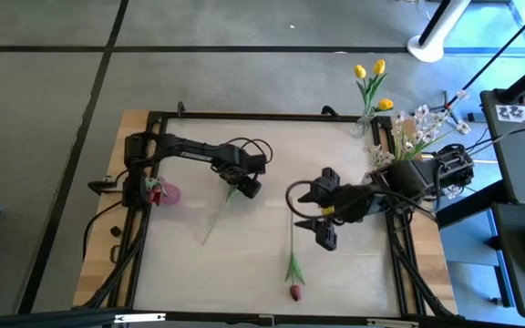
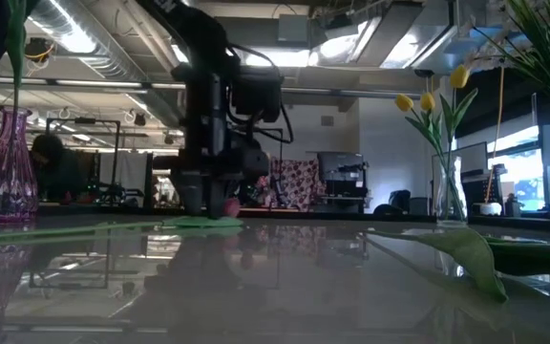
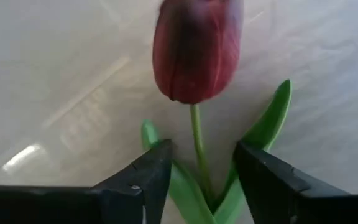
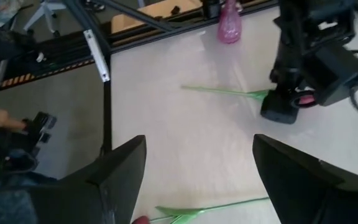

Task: Sort flowers into vase by color
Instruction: Put the left red flower into the purple vase

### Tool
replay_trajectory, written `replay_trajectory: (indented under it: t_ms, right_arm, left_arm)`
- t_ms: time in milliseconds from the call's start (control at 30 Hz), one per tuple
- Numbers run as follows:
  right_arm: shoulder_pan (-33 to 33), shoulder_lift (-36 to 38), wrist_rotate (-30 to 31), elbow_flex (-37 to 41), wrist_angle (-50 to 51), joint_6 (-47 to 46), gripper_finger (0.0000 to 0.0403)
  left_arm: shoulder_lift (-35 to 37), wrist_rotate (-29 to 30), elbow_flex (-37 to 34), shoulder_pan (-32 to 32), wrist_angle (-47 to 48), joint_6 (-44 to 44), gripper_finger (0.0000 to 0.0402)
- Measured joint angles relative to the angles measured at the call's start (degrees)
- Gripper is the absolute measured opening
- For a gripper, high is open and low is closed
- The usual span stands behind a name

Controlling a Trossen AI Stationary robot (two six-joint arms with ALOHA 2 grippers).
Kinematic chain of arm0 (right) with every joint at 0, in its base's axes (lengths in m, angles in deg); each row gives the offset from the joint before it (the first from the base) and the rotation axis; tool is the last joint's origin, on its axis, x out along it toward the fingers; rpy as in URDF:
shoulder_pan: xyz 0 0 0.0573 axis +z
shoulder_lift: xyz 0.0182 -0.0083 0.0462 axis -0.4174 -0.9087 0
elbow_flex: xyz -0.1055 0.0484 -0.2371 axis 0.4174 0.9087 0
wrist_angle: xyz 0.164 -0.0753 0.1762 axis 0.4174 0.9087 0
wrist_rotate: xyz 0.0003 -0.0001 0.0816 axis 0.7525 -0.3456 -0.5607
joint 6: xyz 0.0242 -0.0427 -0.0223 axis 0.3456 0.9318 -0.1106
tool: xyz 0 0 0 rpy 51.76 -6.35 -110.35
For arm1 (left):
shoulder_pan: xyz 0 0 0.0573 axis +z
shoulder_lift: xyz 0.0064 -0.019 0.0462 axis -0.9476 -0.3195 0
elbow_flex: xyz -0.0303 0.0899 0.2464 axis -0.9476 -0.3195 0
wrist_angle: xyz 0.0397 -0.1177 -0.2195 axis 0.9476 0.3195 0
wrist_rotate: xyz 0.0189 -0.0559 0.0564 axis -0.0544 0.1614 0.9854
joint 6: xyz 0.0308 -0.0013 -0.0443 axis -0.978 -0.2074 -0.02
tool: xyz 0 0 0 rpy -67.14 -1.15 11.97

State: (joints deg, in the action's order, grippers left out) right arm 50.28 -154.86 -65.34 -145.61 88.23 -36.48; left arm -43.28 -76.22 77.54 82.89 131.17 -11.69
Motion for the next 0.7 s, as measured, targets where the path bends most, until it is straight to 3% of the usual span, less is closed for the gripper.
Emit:
replay_trajectory:
  t_ms: [133, 333, 500, 700]
  right_arm:
    - [-1.60, -0.02, 0.38, 0.02, -0.03, 1.22, 0.0294]
    - [-4.46, -0.02, 0.37, 0.02, -0.05, 4.24, 0.0294]
    - [-5.50, -0.02, 0.40, 0.02, 0.70, 5.70, 0.0294]
    - [-5.34, -0.02, 0.36, 0.04, 1.82, 5.96, 0.0294]
  left_arm:
    - [-1.11, 1.49, 0.15, -0.77, -0.90, 0.52, 0.0129]
    - [-1.01, 4.46, 0.09, -1.64, -1.76, -0.15, 0.0013]
    - [2.73, 6.67, -0.40, -1.38, -0.03, -2.80, 0.0004]
    - [21.28, 13.48, -0.19, -2.54, 2.20, -6.24, 0.0002]
